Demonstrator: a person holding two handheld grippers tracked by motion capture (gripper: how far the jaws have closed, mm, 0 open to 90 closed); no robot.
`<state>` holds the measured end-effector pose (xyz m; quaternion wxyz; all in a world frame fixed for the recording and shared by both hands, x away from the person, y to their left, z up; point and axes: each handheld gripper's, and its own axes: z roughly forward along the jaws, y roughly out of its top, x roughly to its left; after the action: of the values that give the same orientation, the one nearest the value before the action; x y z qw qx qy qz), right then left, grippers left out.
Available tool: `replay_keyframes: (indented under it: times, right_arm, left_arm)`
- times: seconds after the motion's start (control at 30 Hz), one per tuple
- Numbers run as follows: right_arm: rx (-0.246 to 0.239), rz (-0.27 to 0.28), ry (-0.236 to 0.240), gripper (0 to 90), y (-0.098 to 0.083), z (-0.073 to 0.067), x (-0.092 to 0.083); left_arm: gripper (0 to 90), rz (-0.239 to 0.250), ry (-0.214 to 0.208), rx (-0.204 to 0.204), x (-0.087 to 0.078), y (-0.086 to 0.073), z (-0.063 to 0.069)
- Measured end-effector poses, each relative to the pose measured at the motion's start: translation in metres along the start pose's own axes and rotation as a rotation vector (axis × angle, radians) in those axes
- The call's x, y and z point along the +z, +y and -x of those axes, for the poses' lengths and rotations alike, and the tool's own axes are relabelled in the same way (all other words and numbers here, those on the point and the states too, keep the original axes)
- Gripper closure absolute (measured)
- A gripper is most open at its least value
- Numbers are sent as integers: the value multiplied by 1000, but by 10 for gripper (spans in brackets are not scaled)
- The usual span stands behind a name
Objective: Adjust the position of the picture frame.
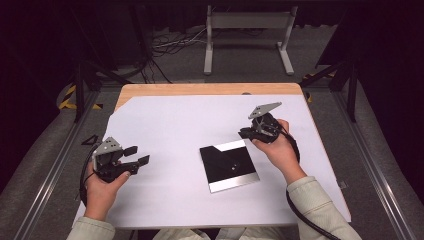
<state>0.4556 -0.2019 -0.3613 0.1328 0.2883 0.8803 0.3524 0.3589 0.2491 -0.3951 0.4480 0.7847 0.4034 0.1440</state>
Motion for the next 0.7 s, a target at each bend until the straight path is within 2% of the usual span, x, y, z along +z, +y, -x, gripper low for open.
replay_keyframes:
  times: [0.13, 0.7]
  right_arm:
    - [0, -16, 16, 900, 6, 0, 11]
    - [6, -107, 43, 900, 19, 7, 54]
  left_arm:
    - [390, -5, 1, -4, -1, -1, 0]
    - [387, -9, 1, -6, 0, -3, -2]
